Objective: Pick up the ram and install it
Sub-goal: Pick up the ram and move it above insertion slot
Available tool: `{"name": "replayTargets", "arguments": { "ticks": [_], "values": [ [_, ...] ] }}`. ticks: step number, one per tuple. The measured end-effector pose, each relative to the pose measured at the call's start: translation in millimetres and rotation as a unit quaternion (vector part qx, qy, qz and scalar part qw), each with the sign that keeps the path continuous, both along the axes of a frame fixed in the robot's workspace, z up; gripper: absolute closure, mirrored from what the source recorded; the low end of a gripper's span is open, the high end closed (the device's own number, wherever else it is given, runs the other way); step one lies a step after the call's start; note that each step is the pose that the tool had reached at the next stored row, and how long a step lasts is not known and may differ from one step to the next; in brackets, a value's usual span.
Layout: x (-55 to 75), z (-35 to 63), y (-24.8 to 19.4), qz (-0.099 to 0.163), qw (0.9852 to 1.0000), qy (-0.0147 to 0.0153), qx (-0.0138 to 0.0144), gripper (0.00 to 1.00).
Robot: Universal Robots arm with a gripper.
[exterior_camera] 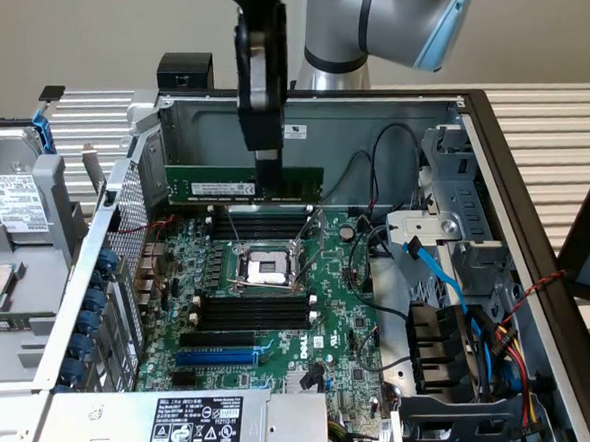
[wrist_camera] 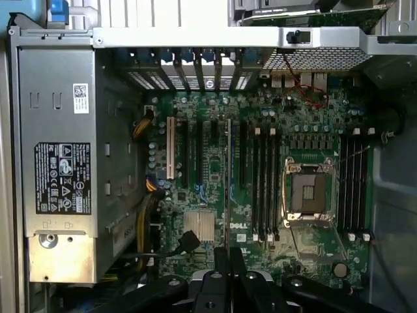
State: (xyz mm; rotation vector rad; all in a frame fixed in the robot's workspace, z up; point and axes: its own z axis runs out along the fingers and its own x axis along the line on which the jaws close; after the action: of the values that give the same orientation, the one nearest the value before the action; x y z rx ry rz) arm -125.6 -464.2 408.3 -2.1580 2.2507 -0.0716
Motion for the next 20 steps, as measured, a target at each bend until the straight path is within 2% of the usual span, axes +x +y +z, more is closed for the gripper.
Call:
{"name": "replayTargets", "arguments": {
  "ticks": [2,5,6,9,20],
  "values": [
    [8.1,-0.1,0.0,0.000,1.0000,0.0000,0.0002,0.88],
    [8.9,-0.1,0.1,0.000,1.0000,0.0001,0.0002,0.88],
    [9.7,-0.1,1.6,0.000,1.0000,0.0000,0.0002,0.88],
    [12.8,-0.1,10.7,0.000,1.0000,0.0001,0.0007,0.88],
    [17.3,-0.7,49.2,0.000,1.0000,0.0003,0.0068,0.88]
  ]
}}
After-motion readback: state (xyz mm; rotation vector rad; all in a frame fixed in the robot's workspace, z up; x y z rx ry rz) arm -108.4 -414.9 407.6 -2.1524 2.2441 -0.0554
